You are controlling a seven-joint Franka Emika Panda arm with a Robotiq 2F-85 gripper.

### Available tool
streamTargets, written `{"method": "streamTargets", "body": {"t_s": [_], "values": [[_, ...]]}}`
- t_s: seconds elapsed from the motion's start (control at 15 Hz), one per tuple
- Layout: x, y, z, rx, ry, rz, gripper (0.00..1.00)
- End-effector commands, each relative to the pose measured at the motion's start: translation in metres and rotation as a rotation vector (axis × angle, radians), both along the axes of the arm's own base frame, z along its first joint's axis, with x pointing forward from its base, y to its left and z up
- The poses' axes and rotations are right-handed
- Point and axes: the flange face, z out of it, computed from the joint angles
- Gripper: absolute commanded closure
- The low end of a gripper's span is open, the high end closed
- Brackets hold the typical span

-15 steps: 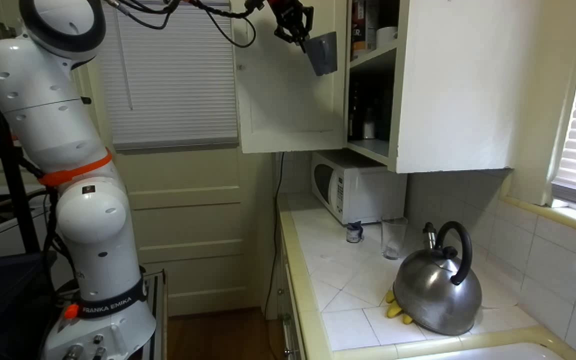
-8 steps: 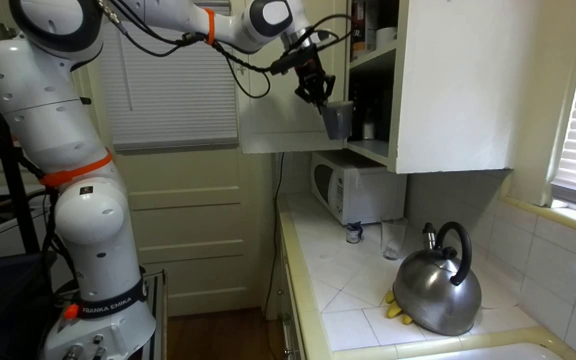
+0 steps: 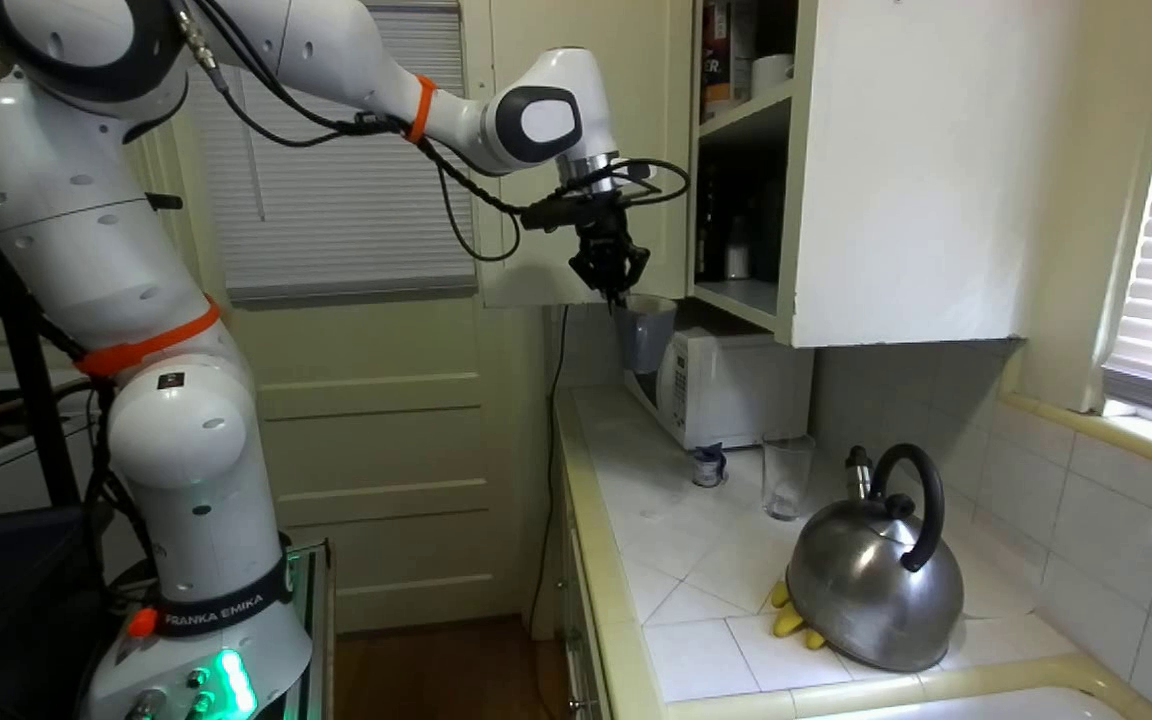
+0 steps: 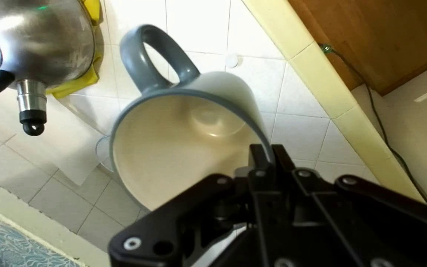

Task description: Remove the grey mug from the middle shelf of the cabinet and put it on the counter

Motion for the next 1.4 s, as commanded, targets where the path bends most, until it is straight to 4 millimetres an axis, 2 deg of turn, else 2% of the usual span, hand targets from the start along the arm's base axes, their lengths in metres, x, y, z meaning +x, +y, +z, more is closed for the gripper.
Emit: {"method": "streamTargets", "body": {"t_s": [0.0,0.07,0.13,0.47,0.73,0.8,0.87,0.93,1.07,1.13,1.33], "values": [[-0.001,0.0,0.003,0.001,-0.004,-0.001,0.92],[-0.003,0.0,0.005,0.002,-0.008,-0.001,0.98],[0.002,0.002,-0.004,-0.013,0.0,0.01,0.98],[0.027,0.0,-0.104,-0.064,0.163,0.02,0.98],[0.052,-0.007,-0.16,-0.167,0.17,0.04,0.98],[0.04,-0.003,-0.147,-0.119,0.195,0.039,0.98],[0.044,-0.005,-0.158,-0.125,0.204,0.039,0.92],[0.044,-0.005,-0.163,-0.124,0.212,0.039,0.92],[0.045,-0.005,-0.16,-0.123,0.206,0.039,0.92],[0.044,-0.004,-0.157,-0.123,0.201,0.04,0.98],[0.064,-0.013,-0.188,-0.094,0.179,-0.036,0.98]]}}
